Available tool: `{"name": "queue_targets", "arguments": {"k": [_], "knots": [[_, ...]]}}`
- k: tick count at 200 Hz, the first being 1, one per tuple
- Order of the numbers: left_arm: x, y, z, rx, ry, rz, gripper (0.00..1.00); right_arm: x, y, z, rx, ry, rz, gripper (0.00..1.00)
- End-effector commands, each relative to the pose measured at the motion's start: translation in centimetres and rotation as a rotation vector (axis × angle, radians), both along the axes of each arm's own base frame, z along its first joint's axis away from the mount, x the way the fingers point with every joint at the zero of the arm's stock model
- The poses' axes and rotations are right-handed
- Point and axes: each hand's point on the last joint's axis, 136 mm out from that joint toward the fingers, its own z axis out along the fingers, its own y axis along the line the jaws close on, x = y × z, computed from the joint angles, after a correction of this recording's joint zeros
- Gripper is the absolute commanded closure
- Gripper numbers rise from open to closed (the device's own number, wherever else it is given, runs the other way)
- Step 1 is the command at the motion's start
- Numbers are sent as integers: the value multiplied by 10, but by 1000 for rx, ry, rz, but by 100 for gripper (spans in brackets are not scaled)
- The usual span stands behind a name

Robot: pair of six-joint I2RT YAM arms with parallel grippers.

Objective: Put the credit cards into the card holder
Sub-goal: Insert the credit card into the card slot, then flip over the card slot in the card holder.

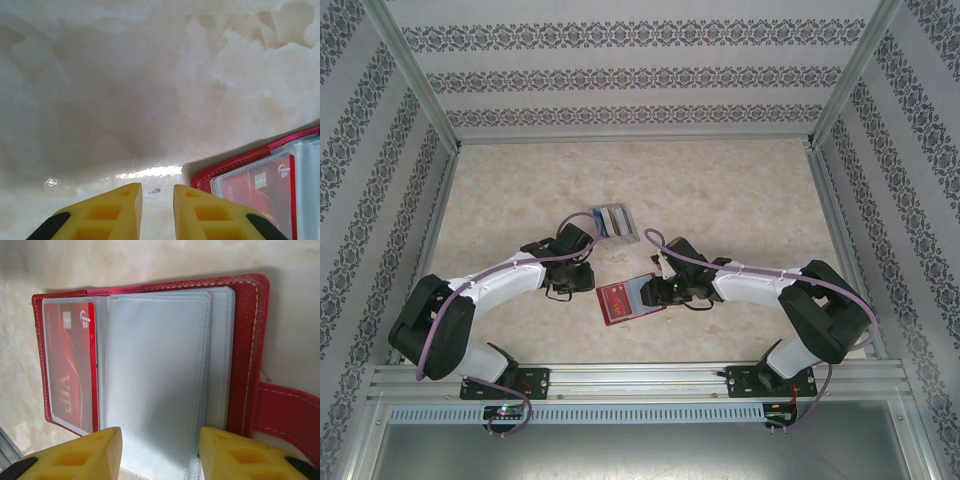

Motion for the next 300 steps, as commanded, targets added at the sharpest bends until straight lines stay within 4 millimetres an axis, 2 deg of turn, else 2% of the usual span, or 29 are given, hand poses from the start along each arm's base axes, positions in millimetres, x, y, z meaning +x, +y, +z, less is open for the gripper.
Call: {"name": "queue_targets", "arguments": {"k": [1, 35, 54, 91, 148, 165, 178, 198, 223, 242, 260, 275, 300], "knots": [[4, 1, 3, -12, -23, 10, 76, 0, 6, 6, 13, -15, 20, 56], [6, 1, 4, -8, -25, 3, 76, 1, 10, 11, 32, -20, 32, 68], [6, -1, 5, -11, -15, 0, 76, 1, 12, 9, 41, -14, 30, 67], [7, -3, 3, -16, -8, -3, 76, 0, 16, 12, 62, -15, 42, 74], [9, 0, 8, -36, -10, 44, 75, 1, 43, 34, 224, -23, 79, 66], [10, 13, 15, -29, -18, 85, 67, 0, 52, 42, 247, -46, 100, 65], [12, 31, 22, -17, -38, 146, 53, -2, 58, 45, 249, -73, 123, 64], [17, 47, 37, -63, -81, 210, 34, -5, 70, 44, 266, -65, 146, 58], [20, 66, 53, -51, -125, 260, 21, -12, 91, 36, 332, 13, 185, 54], [21, 78, 57, -45, -138, 298, 12, -12, 103, 41, 397, 53, 203, 51], [26, 81, 59, -118, -154, 331, 10, -3, 101, 56, 422, 29, 185, 50], [30, 91, 58, -96, -187, 366, 9, 10, 94, 74, 409, -26, 162, 48], [41, 99, 63, -58, -246, 377, 8, 48, 73, 103, 293, -198, 111, 47]]}}
